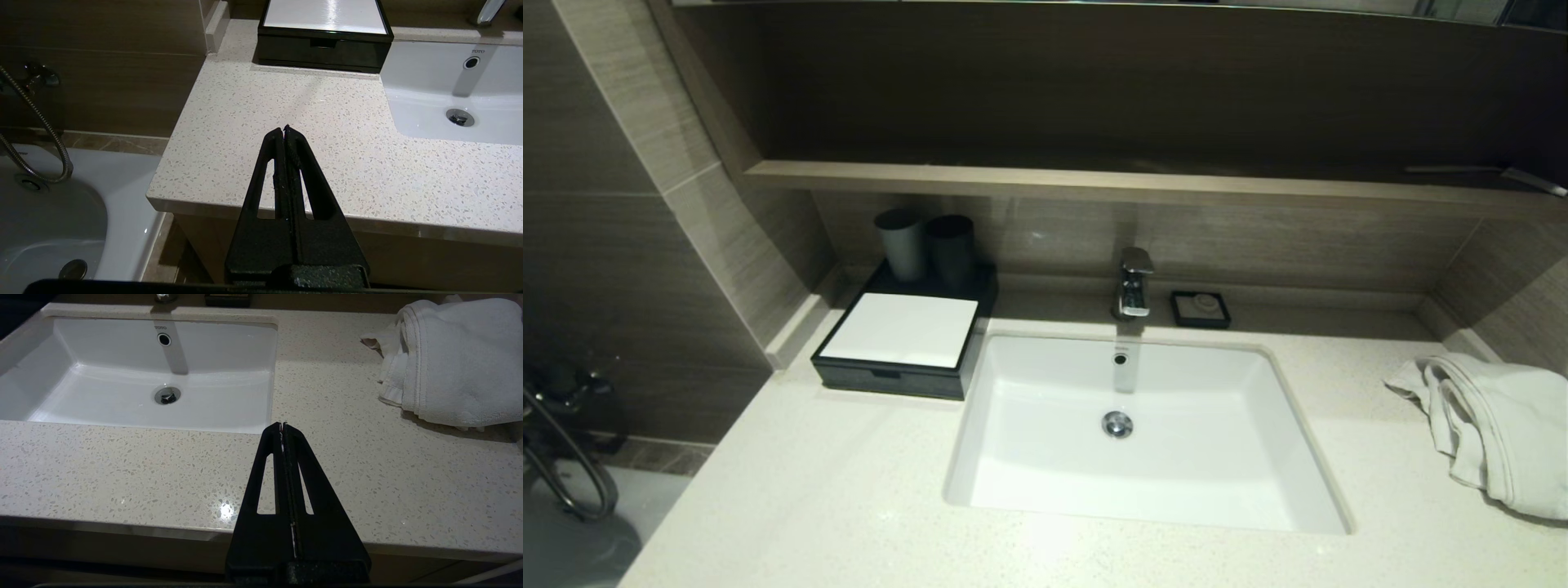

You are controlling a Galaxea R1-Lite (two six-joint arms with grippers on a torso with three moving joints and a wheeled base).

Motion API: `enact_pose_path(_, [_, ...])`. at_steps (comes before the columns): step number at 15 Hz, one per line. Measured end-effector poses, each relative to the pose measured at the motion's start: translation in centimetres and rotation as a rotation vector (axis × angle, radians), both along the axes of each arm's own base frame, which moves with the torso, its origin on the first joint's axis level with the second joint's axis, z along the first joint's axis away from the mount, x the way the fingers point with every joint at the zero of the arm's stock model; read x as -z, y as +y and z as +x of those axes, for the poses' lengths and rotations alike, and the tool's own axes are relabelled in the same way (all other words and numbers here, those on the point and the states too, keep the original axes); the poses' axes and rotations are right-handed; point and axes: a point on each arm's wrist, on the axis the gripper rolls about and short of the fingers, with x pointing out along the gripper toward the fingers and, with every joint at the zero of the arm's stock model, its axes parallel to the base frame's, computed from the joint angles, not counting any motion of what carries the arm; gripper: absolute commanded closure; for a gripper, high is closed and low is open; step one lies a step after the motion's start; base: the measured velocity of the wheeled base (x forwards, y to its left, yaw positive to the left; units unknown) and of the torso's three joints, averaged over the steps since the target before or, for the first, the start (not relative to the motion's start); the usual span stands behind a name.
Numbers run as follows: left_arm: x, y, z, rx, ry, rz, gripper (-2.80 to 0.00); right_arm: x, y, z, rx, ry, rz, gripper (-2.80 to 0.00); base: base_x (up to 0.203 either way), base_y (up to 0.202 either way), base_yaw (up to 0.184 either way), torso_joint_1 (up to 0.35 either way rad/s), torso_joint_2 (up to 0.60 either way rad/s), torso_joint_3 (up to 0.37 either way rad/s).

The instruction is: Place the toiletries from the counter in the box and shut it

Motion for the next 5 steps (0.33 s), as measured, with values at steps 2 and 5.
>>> enact_pose_path(2, [0.0,0.0,0.0,0.0,0.0,0.0,0.0,0.0,0.0,0.0,0.0,0.0,0.0,0.0,0.0,0.0,0.0,0.0,0.0,0.0])
enact_pose_path(5, [0.0,0.0,0.0,0.0,0.0,0.0,0.0,0.0,0.0,0.0,0.0,0.0,0.0,0.0,0.0,0.0,0.0,0.0,0.0,0.0])
